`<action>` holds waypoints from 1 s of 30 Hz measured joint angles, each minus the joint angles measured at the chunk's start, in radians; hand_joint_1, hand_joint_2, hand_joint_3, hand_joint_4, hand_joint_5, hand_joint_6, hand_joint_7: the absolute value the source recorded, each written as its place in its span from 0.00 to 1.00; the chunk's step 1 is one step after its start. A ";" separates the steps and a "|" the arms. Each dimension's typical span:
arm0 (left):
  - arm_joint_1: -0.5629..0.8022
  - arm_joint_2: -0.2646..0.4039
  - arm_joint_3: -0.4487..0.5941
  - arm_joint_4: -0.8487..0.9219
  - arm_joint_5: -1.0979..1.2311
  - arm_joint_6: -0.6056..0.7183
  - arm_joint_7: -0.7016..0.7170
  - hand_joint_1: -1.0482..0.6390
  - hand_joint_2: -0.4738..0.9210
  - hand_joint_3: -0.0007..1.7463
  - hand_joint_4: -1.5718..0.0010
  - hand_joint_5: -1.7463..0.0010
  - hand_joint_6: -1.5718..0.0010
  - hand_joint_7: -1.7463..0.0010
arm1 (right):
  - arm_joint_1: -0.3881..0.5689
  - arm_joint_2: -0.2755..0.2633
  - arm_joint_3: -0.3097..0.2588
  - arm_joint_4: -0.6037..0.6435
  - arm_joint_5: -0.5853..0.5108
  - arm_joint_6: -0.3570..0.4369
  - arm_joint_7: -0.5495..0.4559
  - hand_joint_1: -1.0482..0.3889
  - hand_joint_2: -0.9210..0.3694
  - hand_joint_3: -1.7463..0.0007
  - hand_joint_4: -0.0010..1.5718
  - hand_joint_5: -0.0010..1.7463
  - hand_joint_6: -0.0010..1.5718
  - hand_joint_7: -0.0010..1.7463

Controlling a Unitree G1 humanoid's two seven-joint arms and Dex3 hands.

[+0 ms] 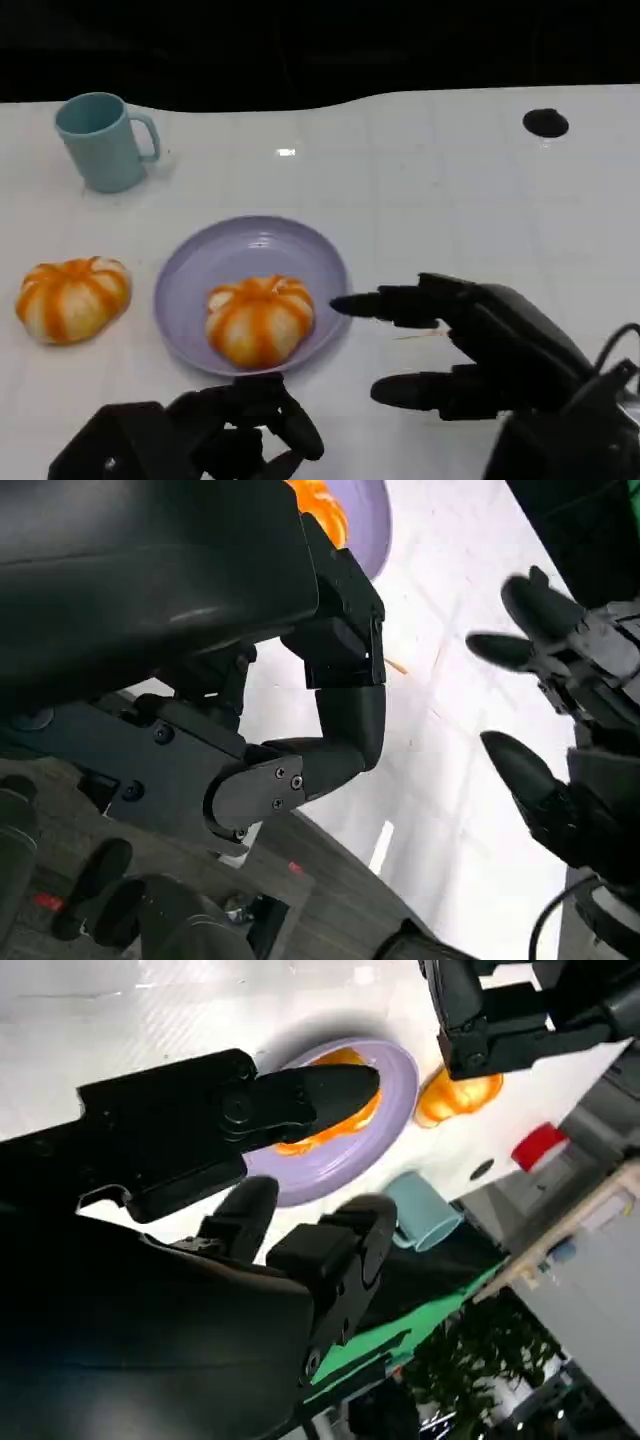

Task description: Grasp the bread from the table and place it into the plate.

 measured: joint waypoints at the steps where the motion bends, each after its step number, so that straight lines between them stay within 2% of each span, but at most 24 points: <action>1: -0.001 0.001 -0.001 0.001 0.001 0.000 0.000 0.42 0.91 0.43 0.58 0.00 0.62 0.17 | 0.011 0.000 -0.008 -0.001 0.007 -0.008 -0.011 0.59 0.02 0.90 0.40 0.69 0.57 0.26; 2: -0.003 0.001 -0.001 0.001 0.002 0.000 0.000 0.42 0.91 0.42 0.58 0.00 0.62 0.17 | 0.028 0.001 -0.020 -0.006 0.011 -0.014 -0.021 0.62 0.09 0.80 0.43 0.72 0.55 0.34; 3: -0.003 0.002 0.000 0.002 0.003 0.000 0.000 0.42 0.91 0.42 0.58 0.00 0.62 0.17 | 0.044 0.001 -0.033 -0.011 0.014 -0.019 -0.030 0.67 0.21 0.60 0.45 0.75 0.54 0.43; 4: -0.003 0.002 0.000 0.004 0.003 0.000 0.000 0.42 0.92 0.42 0.59 0.00 0.62 0.17 | 0.058 0.001 -0.044 -0.013 0.018 -0.023 -0.040 0.69 0.28 0.49 0.46 0.77 0.53 0.48; 5: -0.003 0.003 0.000 0.006 0.004 -0.001 0.000 0.42 0.92 0.42 0.59 0.00 0.62 0.18 | 0.073 0.000 -0.054 -0.014 0.025 -0.032 -0.049 0.70 0.32 0.42 0.47 0.80 0.54 0.52; 6: -0.003 0.003 0.000 0.007 0.005 -0.001 0.000 0.42 0.92 0.42 0.59 0.00 0.62 0.18 | 0.085 0.000 -0.061 -0.014 0.027 -0.041 -0.054 0.70 0.34 0.37 0.47 0.87 0.54 0.60; 8: -0.004 0.004 -0.001 0.008 0.007 -0.001 0.000 0.42 0.92 0.42 0.59 0.00 0.62 0.18 | 0.108 -0.006 -0.079 -0.015 0.027 -0.066 -0.062 0.70 0.37 0.32 0.49 0.92 0.54 0.68; 11: -0.005 0.005 -0.001 0.009 0.007 -0.002 0.000 0.41 0.92 0.41 0.59 0.00 0.62 0.18 | 0.138 -0.025 -0.100 -0.015 0.026 -0.100 -0.073 0.68 0.45 0.22 0.54 0.93 0.55 0.72; 14: -0.005 0.006 -0.001 0.010 0.009 -0.002 0.000 0.42 0.92 0.41 0.59 0.00 0.62 0.18 | 0.170 -0.033 -0.127 -0.029 0.018 -0.104 -0.086 0.68 0.49 0.18 0.56 0.94 0.56 0.73; 18: -0.006 0.006 -0.001 0.017 0.009 -0.011 0.000 0.41 0.92 0.40 0.59 0.00 0.62 0.18 | 0.220 -0.033 -0.155 -0.076 -0.007 -0.100 -0.098 0.68 0.51 0.18 0.56 0.96 0.56 0.75; 24: -0.006 0.007 0.003 0.022 0.008 -0.020 0.000 0.41 0.93 0.39 0.59 0.00 0.62 0.18 | 0.272 -0.030 -0.160 -0.092 -0.054 -0.087 -0.135 0.72 0.51 0.20 0.54 0.99 0.54 0.80; 30: -0.004 0.013 0.013 0.028 0.007 -0.031 -0.004 0.41 0.94 0.39 0.60 0.00 0.62 0.18 | 0.283 -0.020 -0.160 -0.061 -0.089 -0.091 -0.203 0.72 0.51 0.21 0.54 0.99 0.52 0.81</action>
